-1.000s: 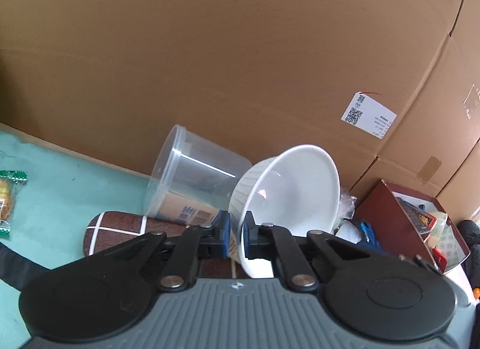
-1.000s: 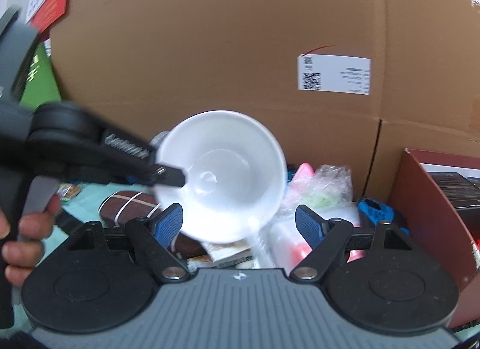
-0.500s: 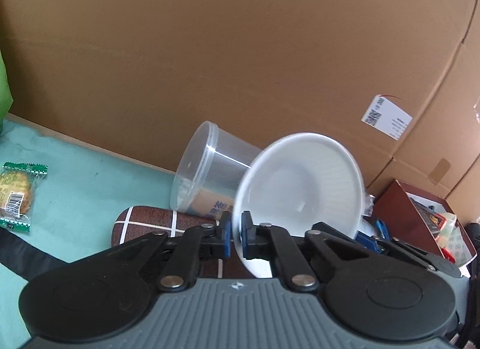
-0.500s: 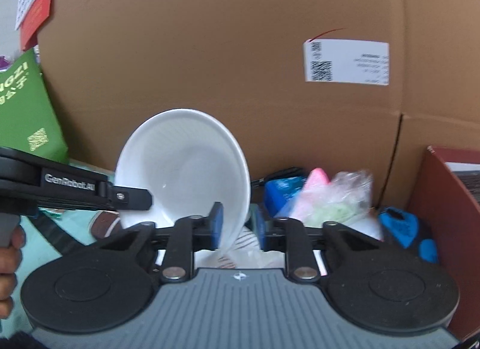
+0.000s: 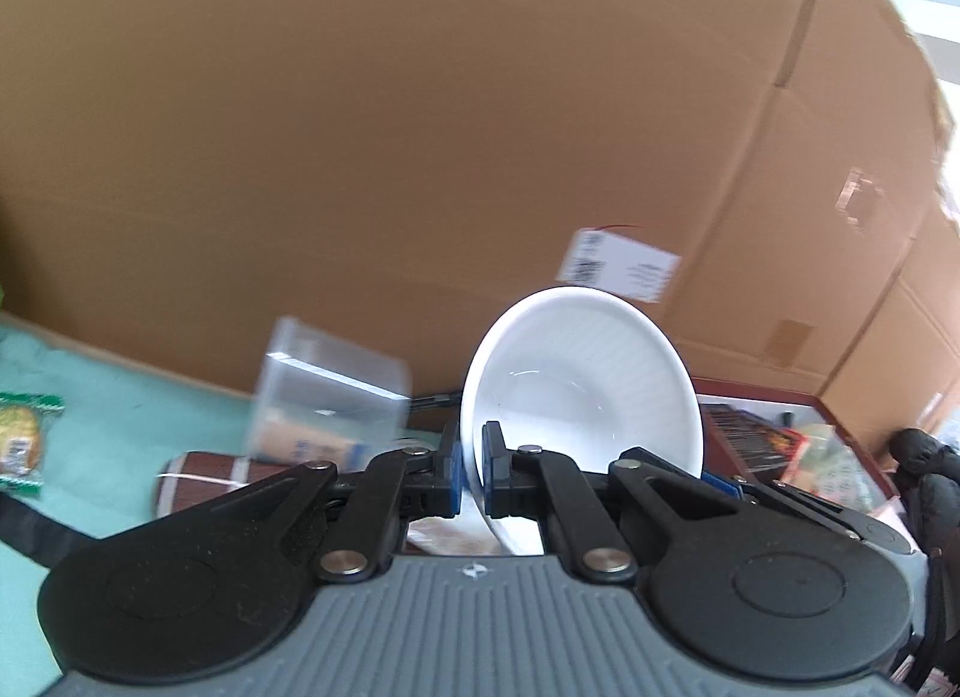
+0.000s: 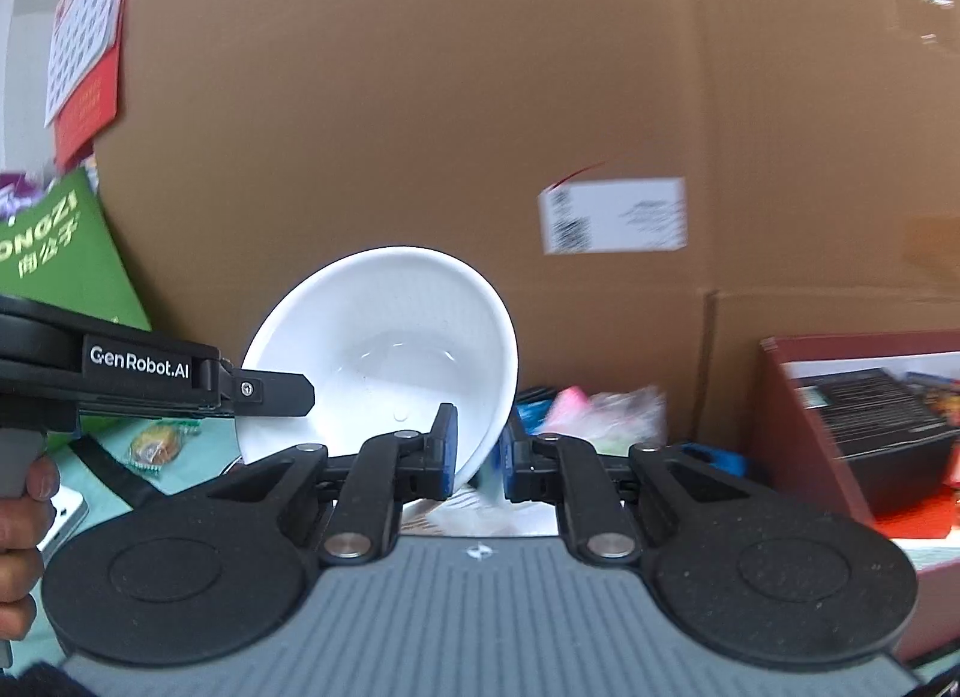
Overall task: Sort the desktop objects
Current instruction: 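Carry the bowl into the dark-red box and open the right gripper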
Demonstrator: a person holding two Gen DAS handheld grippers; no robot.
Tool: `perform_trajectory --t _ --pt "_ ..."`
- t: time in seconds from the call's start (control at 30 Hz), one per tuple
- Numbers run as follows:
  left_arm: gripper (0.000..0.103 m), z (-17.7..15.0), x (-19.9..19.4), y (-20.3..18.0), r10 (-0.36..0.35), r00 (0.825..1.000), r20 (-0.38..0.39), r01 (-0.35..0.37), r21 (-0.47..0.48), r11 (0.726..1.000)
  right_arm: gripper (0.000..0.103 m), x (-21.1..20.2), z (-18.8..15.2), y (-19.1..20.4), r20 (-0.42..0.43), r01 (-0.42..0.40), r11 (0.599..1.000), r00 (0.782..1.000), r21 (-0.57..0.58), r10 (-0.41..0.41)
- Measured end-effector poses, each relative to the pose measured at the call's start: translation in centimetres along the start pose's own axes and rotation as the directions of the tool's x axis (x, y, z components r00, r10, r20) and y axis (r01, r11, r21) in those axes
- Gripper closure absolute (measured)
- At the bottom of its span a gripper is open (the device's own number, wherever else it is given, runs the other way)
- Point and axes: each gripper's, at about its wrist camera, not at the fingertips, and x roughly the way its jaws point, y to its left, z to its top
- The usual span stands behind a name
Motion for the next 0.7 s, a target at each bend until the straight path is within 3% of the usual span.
perform_trajectory --t 0.3,0.53,0.7 --pt "0.099 -0.3 1.9 -8.6 -0.118 0.993 -0.024 0.12 0.088 0.989 0.09 -5.6 0.7 -7.1 0.077 0.1 0.992 0.991 0.081 -0.106" --pt "0.099 -1.6 5.5 -14.7 -0.208 0.975 -0.078 0.216 0.128 0.968 0.09 -8.7 -0.2 -13.5 0.082 0.201 0.968 0.973 0.153 -0.215" --pt "0.099 -2.6 7.8 -17.0 -0.243 0.964 -0.105 0.257 0.14 0.956 0.09 -9.7 -1.2 -17.2 0.072 0.252 0.95 0.96 0.186 -0.269"
